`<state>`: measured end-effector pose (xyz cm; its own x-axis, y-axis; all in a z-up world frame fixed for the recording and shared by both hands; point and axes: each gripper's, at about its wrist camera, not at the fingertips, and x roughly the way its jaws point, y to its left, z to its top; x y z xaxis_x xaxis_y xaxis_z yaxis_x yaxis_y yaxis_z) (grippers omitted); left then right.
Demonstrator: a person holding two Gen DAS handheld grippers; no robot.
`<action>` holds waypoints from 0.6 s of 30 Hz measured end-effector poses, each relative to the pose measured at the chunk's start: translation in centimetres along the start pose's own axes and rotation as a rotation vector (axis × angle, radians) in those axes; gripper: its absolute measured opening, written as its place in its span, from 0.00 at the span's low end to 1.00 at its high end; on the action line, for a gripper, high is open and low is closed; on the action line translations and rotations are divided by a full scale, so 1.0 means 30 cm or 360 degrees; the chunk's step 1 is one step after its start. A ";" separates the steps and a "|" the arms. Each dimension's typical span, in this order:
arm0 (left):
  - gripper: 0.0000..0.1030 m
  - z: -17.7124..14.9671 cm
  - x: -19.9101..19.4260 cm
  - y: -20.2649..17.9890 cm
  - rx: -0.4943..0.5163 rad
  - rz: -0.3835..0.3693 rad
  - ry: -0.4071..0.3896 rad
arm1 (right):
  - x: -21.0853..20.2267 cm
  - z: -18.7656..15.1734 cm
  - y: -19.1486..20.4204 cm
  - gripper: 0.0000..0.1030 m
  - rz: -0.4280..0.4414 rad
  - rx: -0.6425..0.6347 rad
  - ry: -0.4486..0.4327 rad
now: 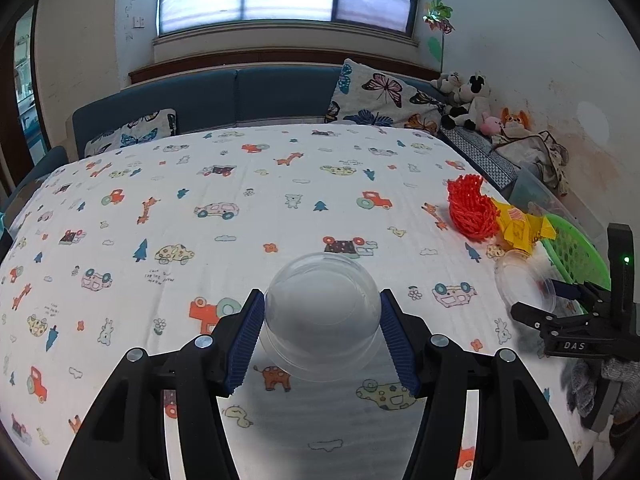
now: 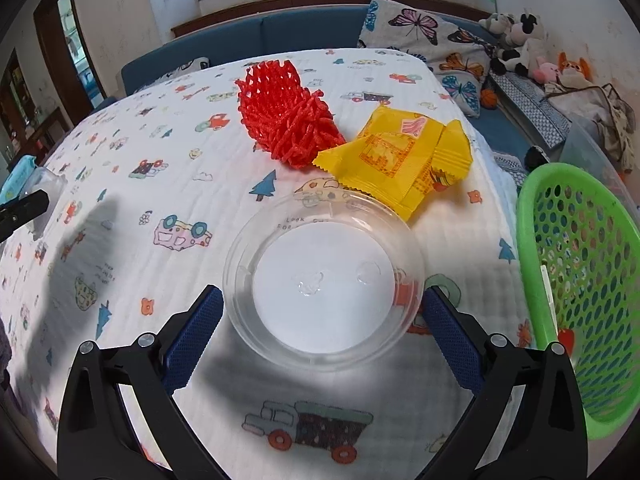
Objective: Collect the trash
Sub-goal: 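Grasp the clear dome lid with the left gripper while the right approaches the flat clear lid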
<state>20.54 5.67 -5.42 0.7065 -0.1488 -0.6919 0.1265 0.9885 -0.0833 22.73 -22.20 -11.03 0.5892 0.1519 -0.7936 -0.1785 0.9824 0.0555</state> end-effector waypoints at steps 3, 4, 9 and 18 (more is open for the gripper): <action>0.55 -0.001 0.003 -0.014 0.0009 -0.0009 0.0005 | 0.006 0.006 -0.002 0.96 0.0008 0.0012 0.0000; 0.55 0.001 0.004 -0.017 0.0011 -0.0012 0.0006 | 0.006 0.008 -0.004 0.96 0.0012 0.0019 0.0000; 0.55 0.004 0.007 -0.037 0.0024 -0.0020 0.0009 | 0.009 0.014 -0.007 0.94 -0.0008 0.0028 0.0000; 0.55 0.010 0.001 -0.069 0.0048 -0.0034 0.0006 | -0.028 -0.010 -0.001 0.90 -0.0014 0.0011 -0.0037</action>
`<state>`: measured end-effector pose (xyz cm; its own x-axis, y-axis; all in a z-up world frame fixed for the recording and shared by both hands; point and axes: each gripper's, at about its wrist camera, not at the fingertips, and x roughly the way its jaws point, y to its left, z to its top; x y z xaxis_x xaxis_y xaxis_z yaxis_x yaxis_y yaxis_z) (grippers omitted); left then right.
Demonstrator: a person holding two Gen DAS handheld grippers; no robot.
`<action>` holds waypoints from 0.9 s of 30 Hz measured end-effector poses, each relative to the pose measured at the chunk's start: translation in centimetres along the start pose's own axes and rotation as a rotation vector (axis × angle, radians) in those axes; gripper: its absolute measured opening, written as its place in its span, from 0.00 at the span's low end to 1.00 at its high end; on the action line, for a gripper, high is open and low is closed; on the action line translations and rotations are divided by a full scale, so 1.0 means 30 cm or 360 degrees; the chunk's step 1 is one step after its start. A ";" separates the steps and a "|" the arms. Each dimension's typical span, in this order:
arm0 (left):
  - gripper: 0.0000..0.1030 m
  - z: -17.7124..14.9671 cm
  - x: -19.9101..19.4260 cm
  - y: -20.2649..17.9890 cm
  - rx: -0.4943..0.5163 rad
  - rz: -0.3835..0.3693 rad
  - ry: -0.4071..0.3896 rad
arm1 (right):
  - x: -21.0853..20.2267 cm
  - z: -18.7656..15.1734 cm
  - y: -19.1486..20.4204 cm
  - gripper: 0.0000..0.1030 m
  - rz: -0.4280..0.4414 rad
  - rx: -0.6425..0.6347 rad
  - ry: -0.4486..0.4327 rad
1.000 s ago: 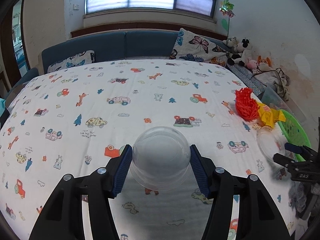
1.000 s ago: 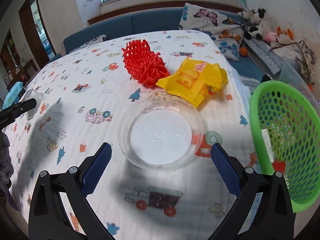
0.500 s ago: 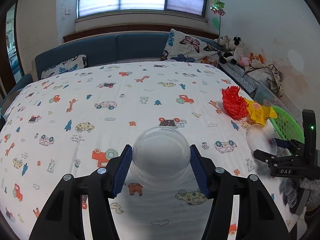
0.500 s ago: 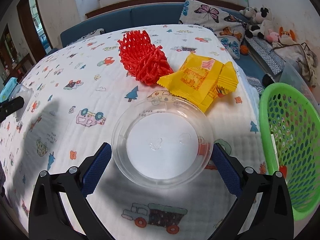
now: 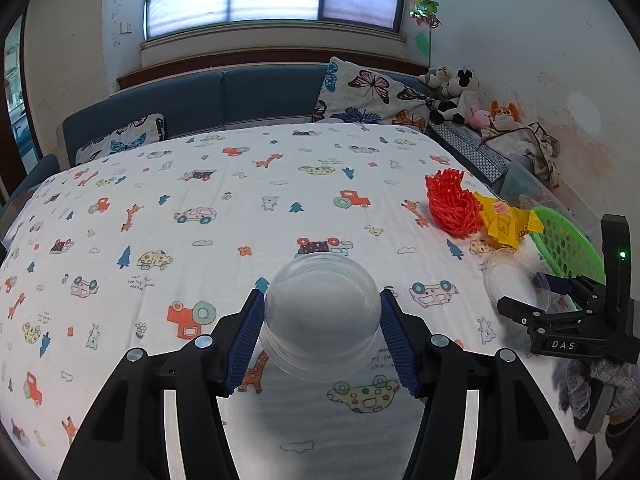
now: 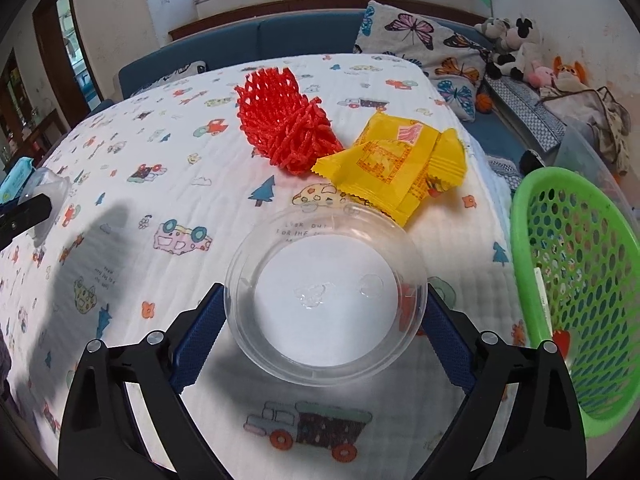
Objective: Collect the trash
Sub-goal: 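Grasp the clear dome lid with the left gripper while the right approaches the flat clear lid, then drop the flat lid into the basket with the right gripper while the left drops the dome lid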
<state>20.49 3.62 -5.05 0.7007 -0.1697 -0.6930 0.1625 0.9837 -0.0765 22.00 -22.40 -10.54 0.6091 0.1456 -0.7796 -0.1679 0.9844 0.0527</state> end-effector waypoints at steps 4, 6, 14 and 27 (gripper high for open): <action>0.55 0.010 -0.007 -0.030 0.0023 -0.0020 -0.0008 | -0.048 -0.013 -0.013 0.90 0.0026 0.0013 -0.0035; 0.55 0.014 -0.011 -0.051 0.0034 -0.0035 -0.0012 | -0.072 -0.020 -0.019 0.90 0.0030 0.0013 -0.0047; 0.55 0.039 -0.029 -0.172 0.0109 -0.0109 -0.0031 | -0.196 -0.051 -0.067 0.90 0.0016 0.0030 -0.0138; 0.55 0.081 -0.026 -0.416 0.0242 -0.0243 -0.0030 | -0.328 -0.097 -0.301 0.90 -0.0121 0.0194 -0.0236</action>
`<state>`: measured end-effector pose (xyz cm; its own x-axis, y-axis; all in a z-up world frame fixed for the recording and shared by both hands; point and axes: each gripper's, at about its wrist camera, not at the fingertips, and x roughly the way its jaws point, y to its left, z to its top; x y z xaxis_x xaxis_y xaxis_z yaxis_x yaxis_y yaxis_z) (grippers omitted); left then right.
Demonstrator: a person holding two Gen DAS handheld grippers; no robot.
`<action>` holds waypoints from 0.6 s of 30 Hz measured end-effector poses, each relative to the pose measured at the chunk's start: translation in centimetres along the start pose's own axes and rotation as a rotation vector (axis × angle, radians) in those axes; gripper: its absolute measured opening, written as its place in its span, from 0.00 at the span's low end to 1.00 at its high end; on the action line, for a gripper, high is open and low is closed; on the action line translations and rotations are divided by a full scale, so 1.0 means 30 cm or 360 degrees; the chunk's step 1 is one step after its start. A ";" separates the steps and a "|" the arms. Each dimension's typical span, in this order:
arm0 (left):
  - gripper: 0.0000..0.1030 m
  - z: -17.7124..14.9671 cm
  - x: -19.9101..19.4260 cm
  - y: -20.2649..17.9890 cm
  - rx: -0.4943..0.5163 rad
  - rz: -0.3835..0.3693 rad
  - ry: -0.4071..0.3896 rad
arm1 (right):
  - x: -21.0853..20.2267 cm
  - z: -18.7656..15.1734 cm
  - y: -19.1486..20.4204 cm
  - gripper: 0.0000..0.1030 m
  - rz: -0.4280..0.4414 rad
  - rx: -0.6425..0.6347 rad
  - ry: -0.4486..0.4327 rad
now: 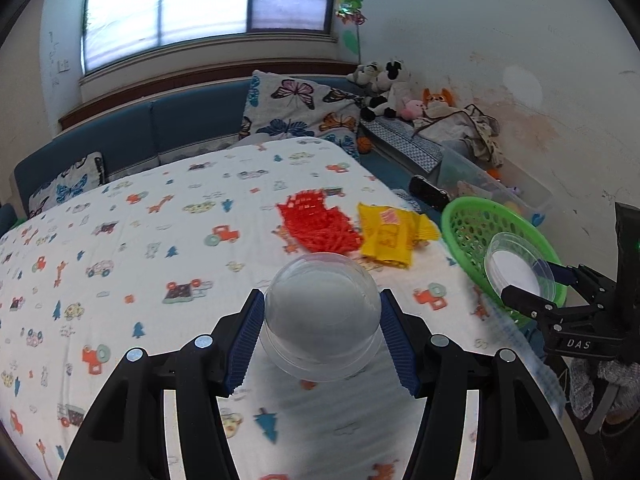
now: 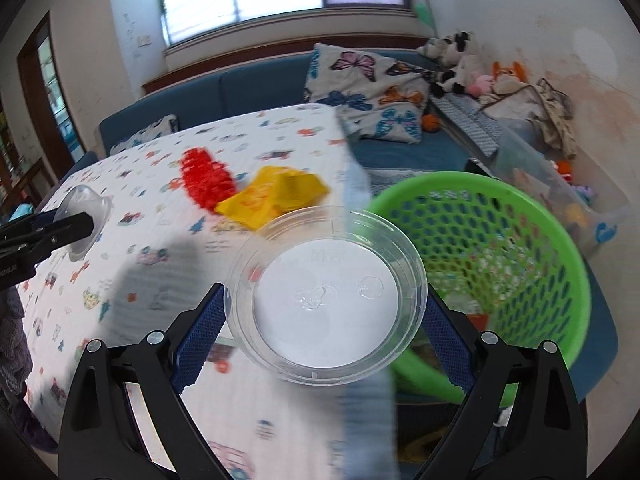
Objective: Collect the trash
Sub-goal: 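Drop the flat lid into the basket with the right gripper while the left drops the dome lid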
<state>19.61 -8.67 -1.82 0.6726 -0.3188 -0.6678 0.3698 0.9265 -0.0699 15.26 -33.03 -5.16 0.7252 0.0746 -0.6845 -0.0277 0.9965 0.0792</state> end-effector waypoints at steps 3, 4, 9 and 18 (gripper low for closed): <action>0.55 0.015 0.012 -0.052 0.0028 -0.0032 0.0001 | -0.014 -0.003 -0.069 0.90 -0.0033 0.0054 -0.0006; 0.55 0.022 0.017 -0.077 0.0043 -0.0043 0.0004 | -0.018 -0.007 -0.096 0.90 -0.0051 0.0072 -0.0009; 0.55 0.046 0.041 -0.166 0.0100 -0.0080 0.0015 | -0.024 -0.024 -0.217 0.90 -0.0097 0.0172 0.0005; 0.55 0.086 0.090 -0.271 0.0163 -0.0110 0.0033 | -0.006 -0.046 -0.382 0.91 -0.0151 0.0299 0.0044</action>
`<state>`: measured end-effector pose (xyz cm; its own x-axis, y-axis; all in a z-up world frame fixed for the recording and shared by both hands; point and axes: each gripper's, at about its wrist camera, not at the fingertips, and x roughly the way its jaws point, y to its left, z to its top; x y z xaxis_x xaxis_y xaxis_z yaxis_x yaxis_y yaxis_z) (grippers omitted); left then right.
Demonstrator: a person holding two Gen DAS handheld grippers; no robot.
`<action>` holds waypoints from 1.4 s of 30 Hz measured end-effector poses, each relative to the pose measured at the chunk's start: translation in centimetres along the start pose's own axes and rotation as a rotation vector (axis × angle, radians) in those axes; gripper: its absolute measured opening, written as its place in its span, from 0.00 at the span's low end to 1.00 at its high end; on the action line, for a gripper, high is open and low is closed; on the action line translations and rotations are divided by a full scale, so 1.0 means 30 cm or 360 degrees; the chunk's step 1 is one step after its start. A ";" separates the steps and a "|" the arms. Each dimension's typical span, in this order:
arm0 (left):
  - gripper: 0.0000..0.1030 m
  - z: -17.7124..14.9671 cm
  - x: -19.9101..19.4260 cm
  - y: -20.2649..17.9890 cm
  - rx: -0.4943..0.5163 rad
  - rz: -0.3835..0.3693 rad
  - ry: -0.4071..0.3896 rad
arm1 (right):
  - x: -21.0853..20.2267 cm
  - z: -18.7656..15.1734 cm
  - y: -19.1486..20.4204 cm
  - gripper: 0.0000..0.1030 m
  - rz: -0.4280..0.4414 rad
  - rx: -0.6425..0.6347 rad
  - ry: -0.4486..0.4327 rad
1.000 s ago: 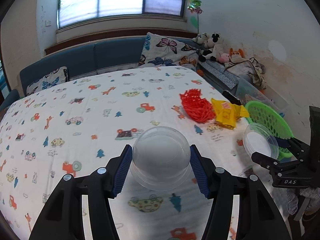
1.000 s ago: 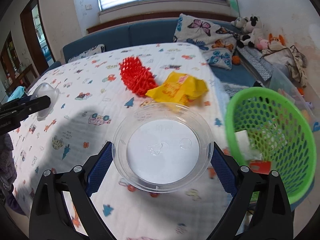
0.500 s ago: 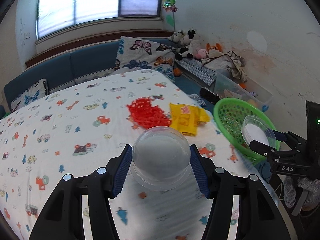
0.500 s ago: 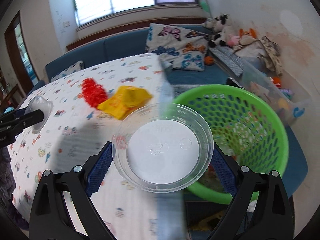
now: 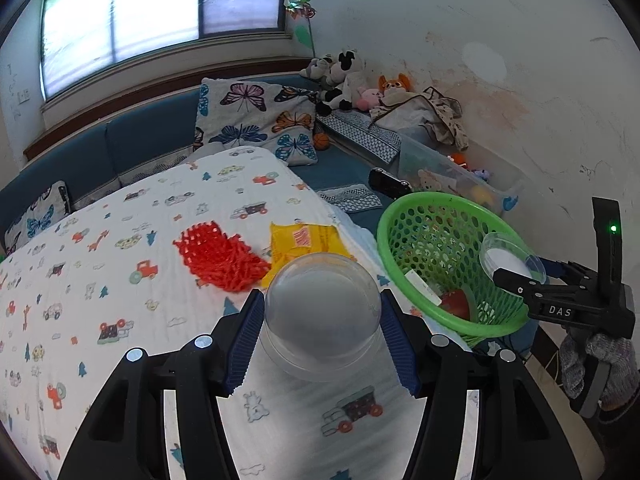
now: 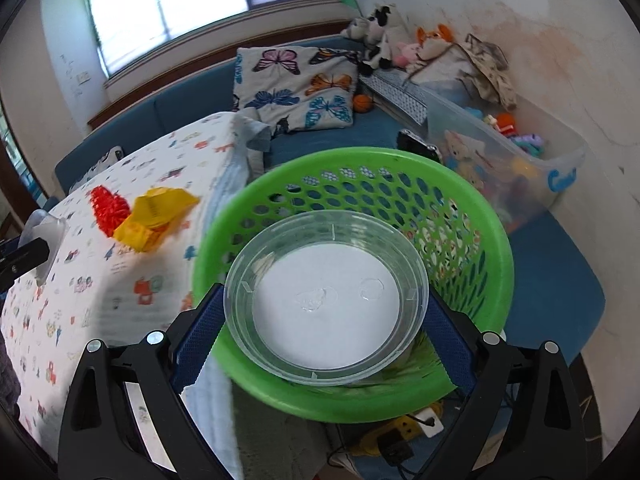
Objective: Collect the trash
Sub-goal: 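Drop the flat lid into the basket with the right gripper while the left drops the dome lid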
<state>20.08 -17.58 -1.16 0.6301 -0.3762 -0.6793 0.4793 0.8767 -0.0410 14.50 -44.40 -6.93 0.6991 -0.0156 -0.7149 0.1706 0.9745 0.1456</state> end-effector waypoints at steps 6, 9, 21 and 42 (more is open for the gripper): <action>0.55 0.022 0.041 -0.042 0.0031 -0.0012 0.0025 | 0.027 0.002 -0.057 0.91 -0.0011 0.0058 0.0029; 0.55 0.034 0.057 -0.062 0.0047 -0.0019 0.0034 | 0.029 0.002 -0.068 0.91 -0.0007 0.0066 0.0031; 0.55 0.072 0.120 -0.177 0.0125 -0.0066 0.0067 | -0.025 -0.004 -0.082 0.93 0.0011 0.0058 -0.0019; 0.55 0.081 0.317 -0.402 0.0239 -0.0186 0.0231 | -0.126 -0.071 -0.156 0.93 -0.0013 0.0115 -0.0073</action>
<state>21.77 -32.47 -5.34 0.4757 -0.4161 -0.7750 0.6361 0.7713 -0.0237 9.58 -48.43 -6.36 0.7282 -0.0354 -0.6845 0.2252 0.9556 0.1901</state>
